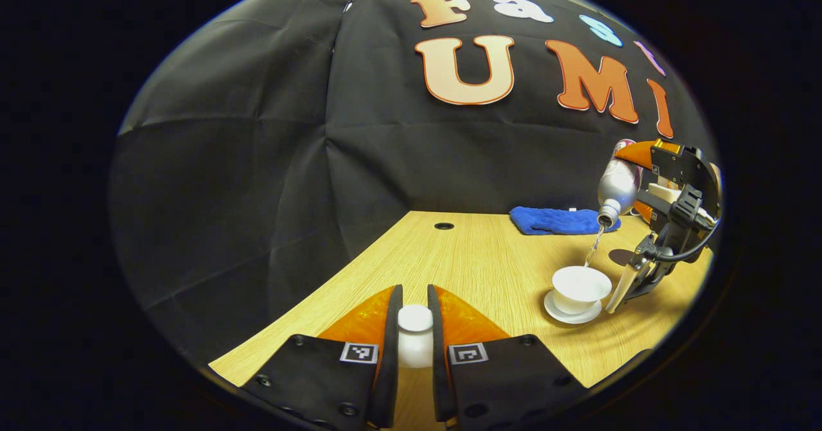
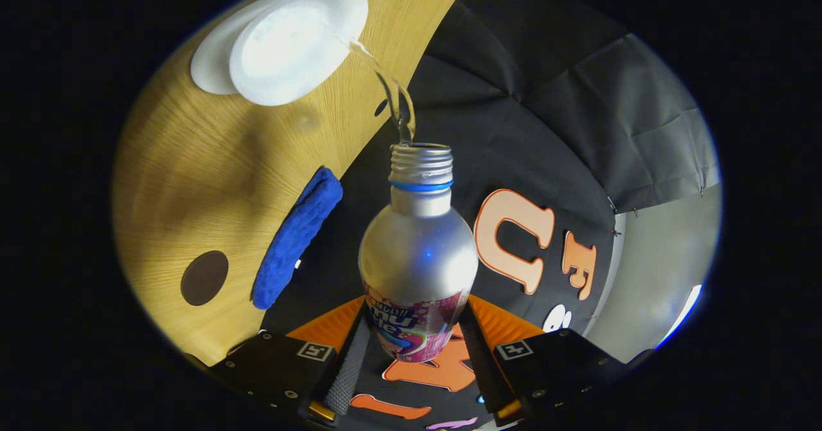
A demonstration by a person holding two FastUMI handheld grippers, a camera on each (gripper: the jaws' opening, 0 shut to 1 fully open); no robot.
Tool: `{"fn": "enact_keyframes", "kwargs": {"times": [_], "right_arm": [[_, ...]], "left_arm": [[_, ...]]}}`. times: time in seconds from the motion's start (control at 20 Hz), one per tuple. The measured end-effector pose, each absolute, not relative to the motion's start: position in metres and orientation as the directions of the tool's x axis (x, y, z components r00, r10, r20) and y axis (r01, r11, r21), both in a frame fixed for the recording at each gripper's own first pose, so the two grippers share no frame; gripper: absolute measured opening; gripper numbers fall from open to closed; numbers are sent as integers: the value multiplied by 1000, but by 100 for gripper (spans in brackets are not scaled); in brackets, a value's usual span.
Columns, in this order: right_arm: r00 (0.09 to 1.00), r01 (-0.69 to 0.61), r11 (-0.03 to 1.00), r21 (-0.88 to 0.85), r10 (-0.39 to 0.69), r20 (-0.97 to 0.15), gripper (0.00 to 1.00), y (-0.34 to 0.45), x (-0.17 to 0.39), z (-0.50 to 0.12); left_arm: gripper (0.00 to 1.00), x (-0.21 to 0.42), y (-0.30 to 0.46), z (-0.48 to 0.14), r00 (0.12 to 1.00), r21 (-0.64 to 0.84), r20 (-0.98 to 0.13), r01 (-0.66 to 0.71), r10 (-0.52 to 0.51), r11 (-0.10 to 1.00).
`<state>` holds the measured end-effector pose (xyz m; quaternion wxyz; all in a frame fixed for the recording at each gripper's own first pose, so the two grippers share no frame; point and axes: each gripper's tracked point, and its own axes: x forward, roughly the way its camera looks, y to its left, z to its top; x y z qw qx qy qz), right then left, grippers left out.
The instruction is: Open the teacup lid with one hand, grasp the water bottle and pour water into the teacup with the other hand; after pouring, place the water bottle on the coaster and then close the teacup lid.
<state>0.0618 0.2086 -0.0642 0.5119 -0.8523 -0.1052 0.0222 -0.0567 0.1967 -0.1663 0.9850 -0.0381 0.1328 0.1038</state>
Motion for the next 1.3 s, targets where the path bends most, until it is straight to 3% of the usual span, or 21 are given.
{"fn": "enact_keyframes", "kwargs": {"times": [0.2, 0.25, 0.7, 1.15, 1.3], "right_arm": [[972, 166, -481, -861, 227, 61, 73, 212, 61, -62], [971, 166, -487, -857, 230, 57, 77, 211, 60, -63], [971, 145, -511, -847, 239, 21, 77, 214, 52, -81], [975, 30, -392, -920, 215, -60, 77, 218, 45, -111], [972, -109, -233, -966, 178, -152, 78, 208, 46, -123]], "left_arm": [[26, -57, 196, -166, 945, -49, -268, -206, 185, 977], [26, -57, 196, -165, 946, -48, -266, -204, 185, 978], [27, -56, 194, -165, 951, -63, -260, -191, 168, 980], [26, -56, 190, -159, 957, -86, -252, -172, 145, 981], [26, -55, 187, -154, 961, -101, -241, -162, 133, 982]]}}
